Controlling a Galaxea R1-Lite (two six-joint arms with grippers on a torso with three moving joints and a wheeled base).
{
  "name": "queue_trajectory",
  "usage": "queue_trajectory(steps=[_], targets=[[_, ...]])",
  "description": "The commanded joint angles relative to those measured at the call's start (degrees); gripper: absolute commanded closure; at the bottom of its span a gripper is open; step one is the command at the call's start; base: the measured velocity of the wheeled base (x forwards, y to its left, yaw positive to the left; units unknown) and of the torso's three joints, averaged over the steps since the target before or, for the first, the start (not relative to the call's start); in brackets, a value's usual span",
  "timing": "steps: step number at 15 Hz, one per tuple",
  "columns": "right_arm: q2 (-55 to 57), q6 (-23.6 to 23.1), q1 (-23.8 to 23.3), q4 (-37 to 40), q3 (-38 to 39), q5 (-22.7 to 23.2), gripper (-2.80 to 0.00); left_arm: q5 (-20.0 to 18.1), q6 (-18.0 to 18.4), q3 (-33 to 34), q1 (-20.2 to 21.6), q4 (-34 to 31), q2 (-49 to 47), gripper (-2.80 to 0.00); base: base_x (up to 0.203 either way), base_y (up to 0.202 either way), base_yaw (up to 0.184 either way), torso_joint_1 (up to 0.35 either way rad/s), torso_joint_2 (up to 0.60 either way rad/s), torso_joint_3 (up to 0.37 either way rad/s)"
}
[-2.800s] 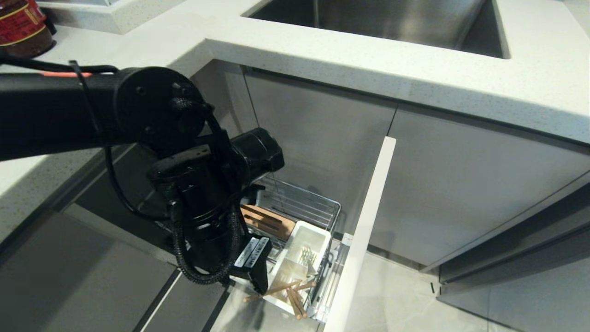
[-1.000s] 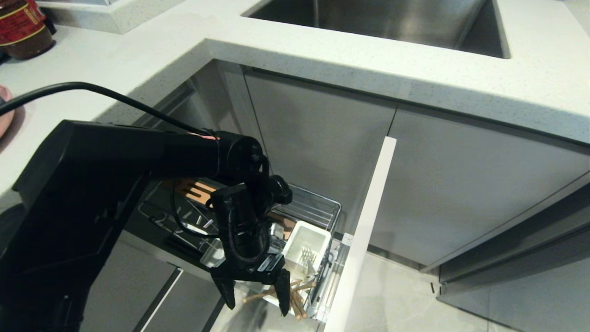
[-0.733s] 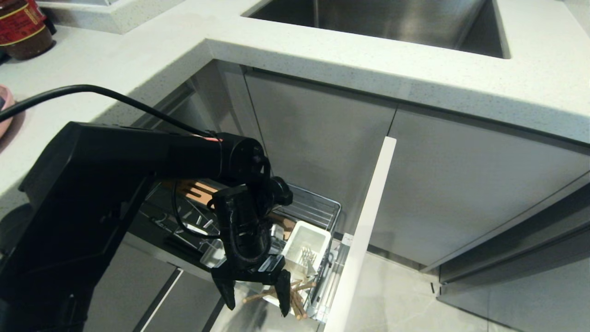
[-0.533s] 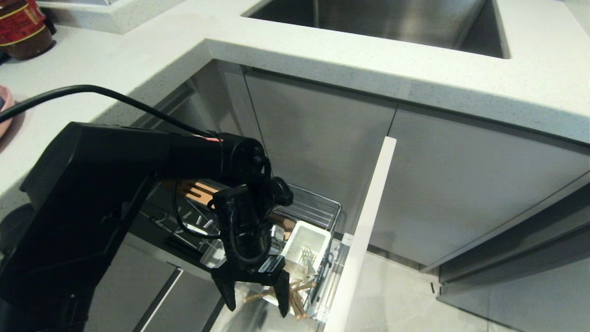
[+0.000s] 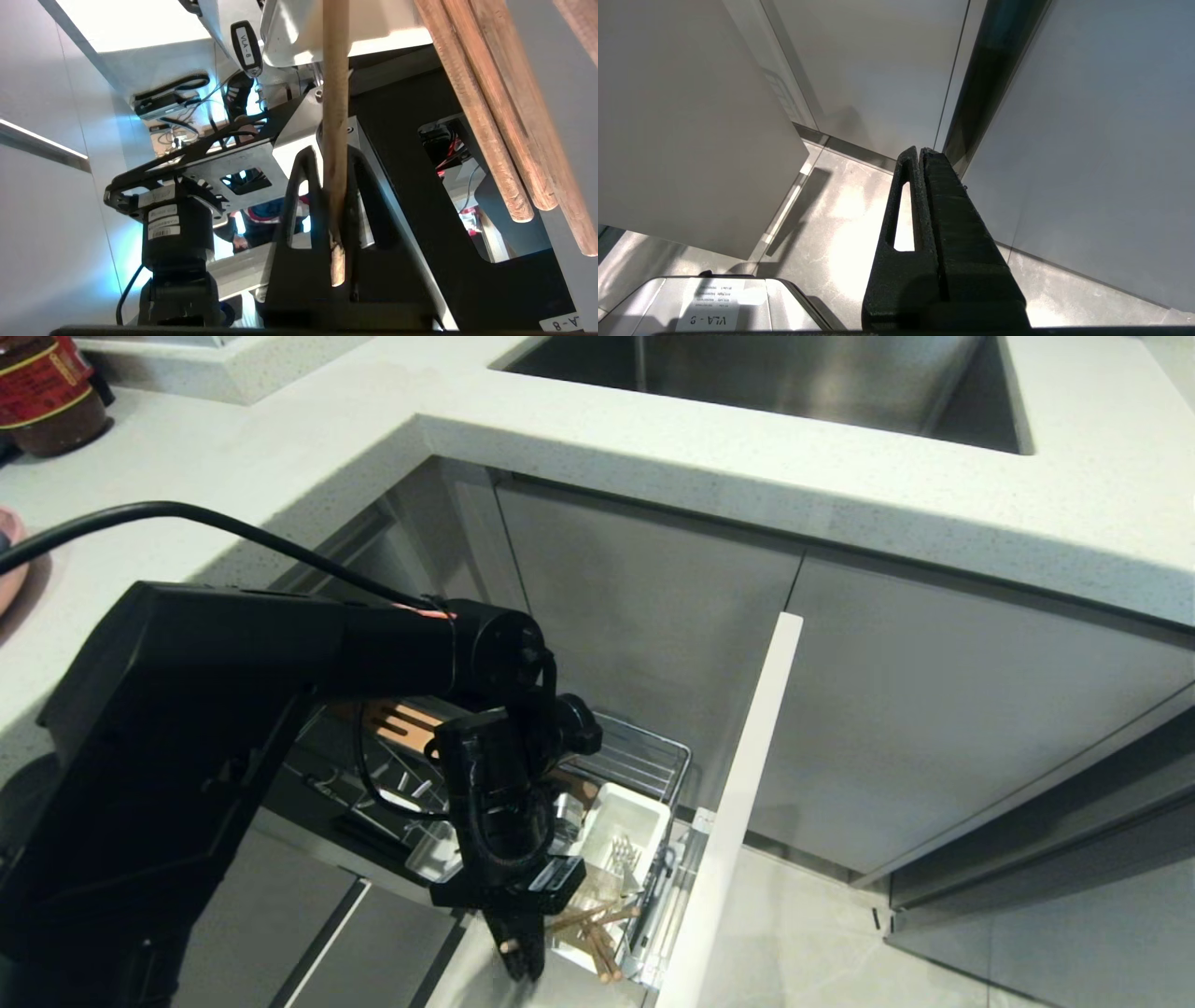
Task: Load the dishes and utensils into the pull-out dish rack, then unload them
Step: Take the chopsticks out of the cupboard
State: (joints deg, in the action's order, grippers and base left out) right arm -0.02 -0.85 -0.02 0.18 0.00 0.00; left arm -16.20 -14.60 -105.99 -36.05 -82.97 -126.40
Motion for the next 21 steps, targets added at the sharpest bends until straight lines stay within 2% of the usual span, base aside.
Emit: queue_trajectory(steps=[1, 7, 12, 21], targets=[[0.02, -0.03, 0.02, -0.01, 0.0, -0.08, 0.0, -0.06, -0.12, -0.01, -0.08, -0.44, 0.19, 0.0, 0.0, 0.0, 0.0, 0.0, 0.0, 0.0], [0.02, -0.03, 0.0, -0.01, 0.0, -0.03, 0.0, -0.06, -0.1, 0.04, -0.23, -1.15, 1.98, 0.0, 0.0, 0.0, 0.0, 0.0, 0.0, 0.0], [0.02, -0.03, 0.02, -0.01, 0.0, -0.02, 0.0, 0.03, 0.23, 0.07, -1.18, -4.48, 12.09, 0.0, 0.0, 0.0, 0.0, 0.0, 0.0, 0.0], [0.02, -0.03, 0.02, -0.01, 0.0, -0.01, 0.0, 1.97, 0.62, -0.24, -3.3, -4.69, 27.16, 0.0, 0.0, 0.0, 0.0, 0.0, 0.0, 0.0]])
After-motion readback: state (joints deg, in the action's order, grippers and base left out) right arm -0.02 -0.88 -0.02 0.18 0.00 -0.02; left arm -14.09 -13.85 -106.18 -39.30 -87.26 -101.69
